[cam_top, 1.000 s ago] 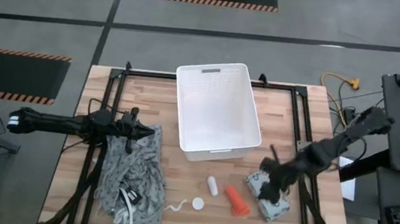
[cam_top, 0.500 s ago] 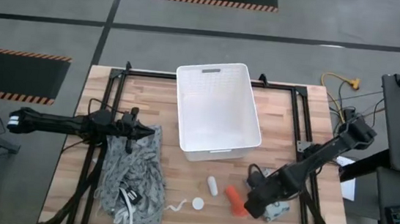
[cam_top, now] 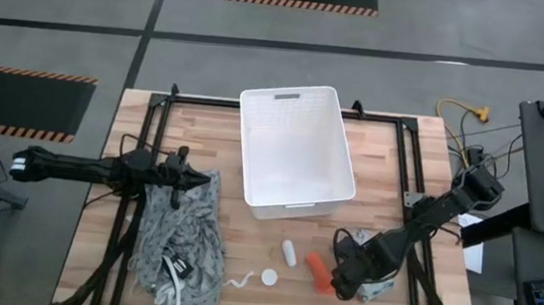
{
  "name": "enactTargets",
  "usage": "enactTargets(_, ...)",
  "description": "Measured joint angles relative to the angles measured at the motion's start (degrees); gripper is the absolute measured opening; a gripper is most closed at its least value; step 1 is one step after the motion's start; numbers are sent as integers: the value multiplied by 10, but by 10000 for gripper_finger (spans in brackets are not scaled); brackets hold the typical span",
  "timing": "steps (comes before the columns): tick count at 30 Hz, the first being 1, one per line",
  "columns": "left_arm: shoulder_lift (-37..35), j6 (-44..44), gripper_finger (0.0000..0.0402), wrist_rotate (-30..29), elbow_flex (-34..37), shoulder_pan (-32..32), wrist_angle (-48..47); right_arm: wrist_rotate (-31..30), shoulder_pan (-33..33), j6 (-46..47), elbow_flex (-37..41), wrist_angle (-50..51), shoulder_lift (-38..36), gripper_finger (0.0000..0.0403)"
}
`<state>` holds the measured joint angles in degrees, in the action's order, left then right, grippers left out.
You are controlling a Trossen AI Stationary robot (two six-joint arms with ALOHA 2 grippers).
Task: Pick & place medical supplies in basket/bin
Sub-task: Put the blue mailer bag into the white bin
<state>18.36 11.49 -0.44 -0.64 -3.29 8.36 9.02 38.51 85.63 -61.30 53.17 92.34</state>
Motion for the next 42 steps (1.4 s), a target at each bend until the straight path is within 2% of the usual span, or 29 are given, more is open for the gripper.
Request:
enactTargets(17, 0, 0, 0, 0, 0, 0, 0, -28, 25, 47, 35, -33, 38, 247)
enactTargets(22, 0, 0, 0, 0, 0, 0, 0, -27, 25, 45, 34, -29, 56, 229)
enactTargets(27, 0, 0, 0, 0, 0, 0, 0, -27, 26, 44, 36, -19, 50, 177)
enactTargets(37, 0, 0, 0, 0, 0, 0, 0, -20, 27, 24, 40, -5, 22, 21)
enactTargets(42, 0, 0, 0, 0, 0, 0, 0, -14, 28, 22, 40, -2, 9, 8)
